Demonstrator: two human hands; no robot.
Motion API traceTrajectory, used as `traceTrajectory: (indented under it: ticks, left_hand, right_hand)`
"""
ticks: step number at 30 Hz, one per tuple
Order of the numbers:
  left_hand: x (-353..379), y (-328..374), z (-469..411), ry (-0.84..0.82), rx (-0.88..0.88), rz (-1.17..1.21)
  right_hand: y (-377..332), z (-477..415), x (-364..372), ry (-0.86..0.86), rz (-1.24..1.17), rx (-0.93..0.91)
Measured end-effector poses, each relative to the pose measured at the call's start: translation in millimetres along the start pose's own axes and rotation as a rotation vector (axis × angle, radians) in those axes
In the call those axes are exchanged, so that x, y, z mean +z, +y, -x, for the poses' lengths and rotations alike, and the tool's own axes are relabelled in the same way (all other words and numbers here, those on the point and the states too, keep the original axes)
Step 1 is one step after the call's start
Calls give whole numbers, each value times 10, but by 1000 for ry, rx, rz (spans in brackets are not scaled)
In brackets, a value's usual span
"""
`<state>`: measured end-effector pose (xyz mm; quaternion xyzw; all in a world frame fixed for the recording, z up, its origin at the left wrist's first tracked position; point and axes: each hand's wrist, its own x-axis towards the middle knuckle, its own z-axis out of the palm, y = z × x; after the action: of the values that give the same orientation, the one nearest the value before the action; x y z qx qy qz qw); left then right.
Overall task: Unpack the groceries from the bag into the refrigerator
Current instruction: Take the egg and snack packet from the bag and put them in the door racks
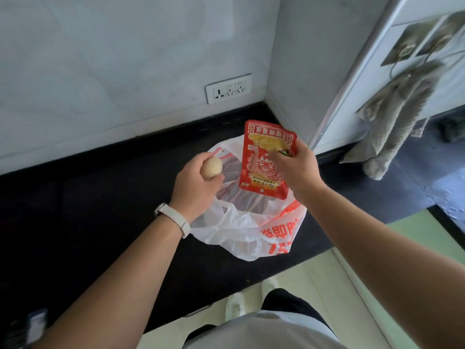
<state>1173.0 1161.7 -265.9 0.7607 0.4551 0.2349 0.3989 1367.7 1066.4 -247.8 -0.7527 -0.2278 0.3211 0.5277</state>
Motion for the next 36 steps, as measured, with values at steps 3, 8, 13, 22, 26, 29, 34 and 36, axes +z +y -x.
traceTrajectory:
  ticks: [3, 8, 13, 22, 26, 29, 34, 36]
  left_hand:
    - [-67, 158, 48, 50, 3, 16]
    - [-84, 414, 127, 128, -45, 12]
    - [-36, 670, 256, 208, -98, 35]
    - [1, 796, 692, 435, -260, 24]
    - [-61, 731, 1003, 540, -332, 19]
    - [-163, 692, 1301, 613, -375, 14]
    - [-426, 539, 1817, 743, -464, 43]
    - [-539, 462, 2071, 796, -494, 49]
  right_hand:
    - [-123, 28, -75, -36, -45, -2]
    - [-217, 59, -226, -137, -33, -11]
    - [-305, 9, -368, -317, -11, 16]
    - [-435, -108, -259, -576, 18, -35]
    - [-405, 40, -41, -674, 82, -57]
    - [-419, 253, 169, -754, 128, -86]
    - [-507, 712, 546, -904, 154, -110]
    - [-527, 948, 706, -965, 161, -128]
